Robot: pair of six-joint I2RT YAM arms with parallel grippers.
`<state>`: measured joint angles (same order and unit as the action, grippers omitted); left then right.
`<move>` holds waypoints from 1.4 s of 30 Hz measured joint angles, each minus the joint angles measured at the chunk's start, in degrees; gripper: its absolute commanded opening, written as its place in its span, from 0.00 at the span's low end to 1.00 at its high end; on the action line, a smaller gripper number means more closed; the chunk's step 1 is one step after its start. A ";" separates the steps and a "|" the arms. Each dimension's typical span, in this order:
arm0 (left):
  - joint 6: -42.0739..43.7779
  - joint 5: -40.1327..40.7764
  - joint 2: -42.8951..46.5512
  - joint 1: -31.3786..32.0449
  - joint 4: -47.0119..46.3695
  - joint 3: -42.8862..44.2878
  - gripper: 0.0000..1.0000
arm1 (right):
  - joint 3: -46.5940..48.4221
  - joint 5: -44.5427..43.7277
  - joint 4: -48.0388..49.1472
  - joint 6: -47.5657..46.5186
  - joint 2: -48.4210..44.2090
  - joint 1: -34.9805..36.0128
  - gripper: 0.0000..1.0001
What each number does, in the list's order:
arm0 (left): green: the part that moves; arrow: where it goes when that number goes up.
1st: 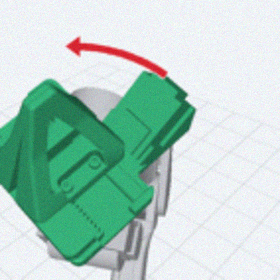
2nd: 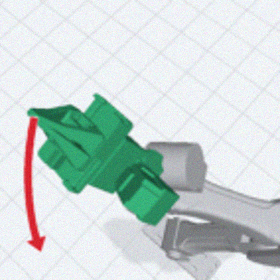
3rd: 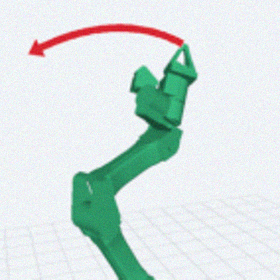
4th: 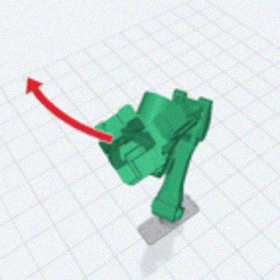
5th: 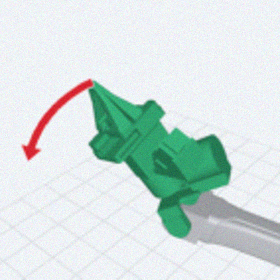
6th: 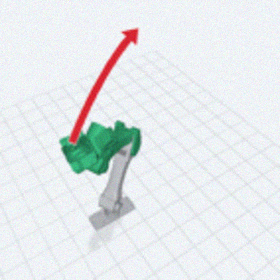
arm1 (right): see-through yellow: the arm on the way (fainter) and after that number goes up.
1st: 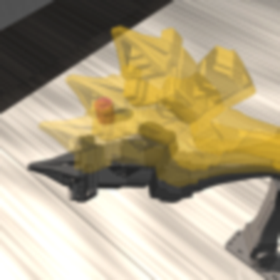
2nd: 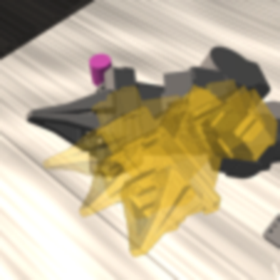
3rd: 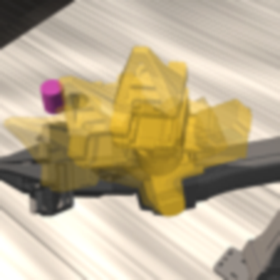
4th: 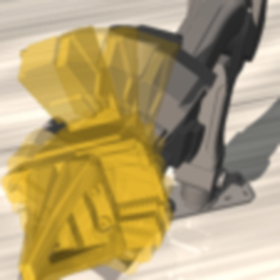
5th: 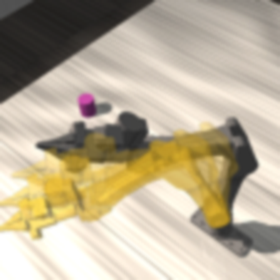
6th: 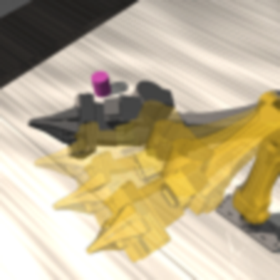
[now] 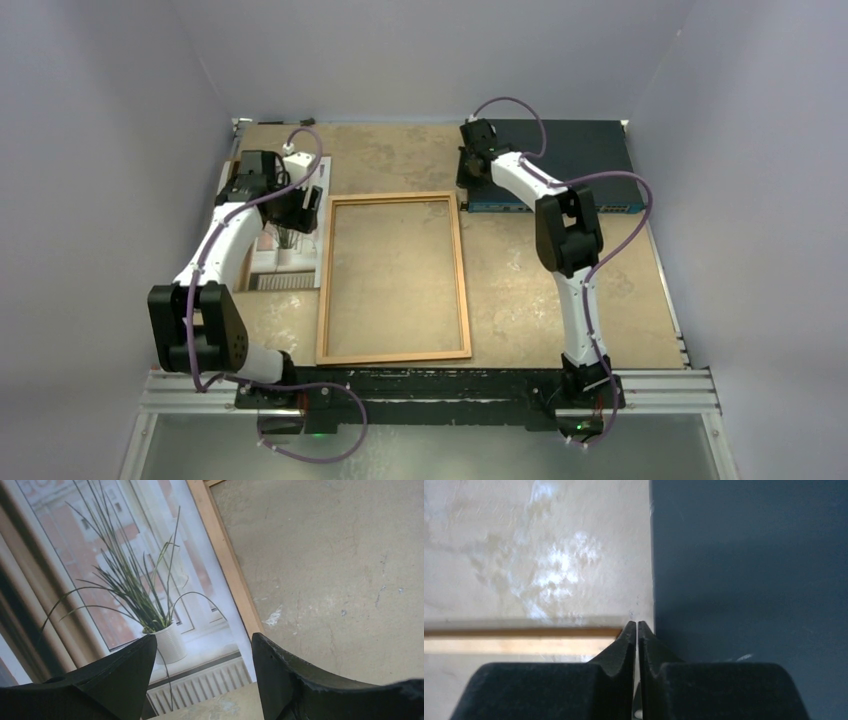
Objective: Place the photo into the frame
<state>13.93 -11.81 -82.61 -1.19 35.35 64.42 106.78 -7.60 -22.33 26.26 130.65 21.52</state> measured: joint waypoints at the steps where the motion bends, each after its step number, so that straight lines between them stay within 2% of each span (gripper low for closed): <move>1: 0.22 0.00 -0.13 -0.59 0.13 0.02 0.69 | 0.00 -0.35 0.13 0.15 0.00 0.00 0.05; 7: 1.90 0.04 -1.01 -5.38 0.35 0.11 0.69 | -1.62 -0.96 4.55 2.43 -0.52 -1.16 0.01; 9: 2.73 0.11 -1.46 -7.23 0.37 0.24 0.69 | -2.14 -0.39 5.46 2.62 -0.79 -1.46 0.05; 13: 3.93 1.38 -3.30 -10.12 -0.20 1.07 0.69 | -1.90 -2.40 5.81 1.18 -1.01 -1.68 0.26; 18: 5.42 6.19 -8.85 -13.09 -2.64 3.76 0.69 | 0.24 -7.82 3.80 -0.83 -1.16 1.36 0.63; 23: 6.88 12.44 -16.70 -18.51 -5.66 9.94 0.66 | 3.50 -10.99 2.34 -1.20 -2.80 8.48 0.74; 28: 8.17 18.80 -19.82 -21.35 -9.22 11.72 0.60 | 9.81 -6.01 3.54 -0.48 -1.64 17.22 0.73; 33: 8.90 22.43 -20.02 -21.31 -11.56 11.69 0.57 | 20.50 -1.57 5.70 -1.16 4.92 25.00 0.51; 39: 9.73 23.02 -20.04 -22.77 -12.20 11.69 0.57 | 14.62 -1.84 7.23 -2.32 5.90 32.41 0.46; 40: 9.73 23.02 -20.04 -23.02 -12.20 11.69 0.58 | 13.46 -1.73 7.21 -2.32 5.92 33.29 0.47; 42: 9.84 22.99 -20.04 -23.54 -12.20 11.69 0.59 | 11.98 -1.42 7.21 -2.32 5.97 34.18 0.54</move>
<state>23.77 11.18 -102.65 -24.73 23.16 76.12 118.76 -9.02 -15.11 23.94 136.62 55.70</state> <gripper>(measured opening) 0.573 0.465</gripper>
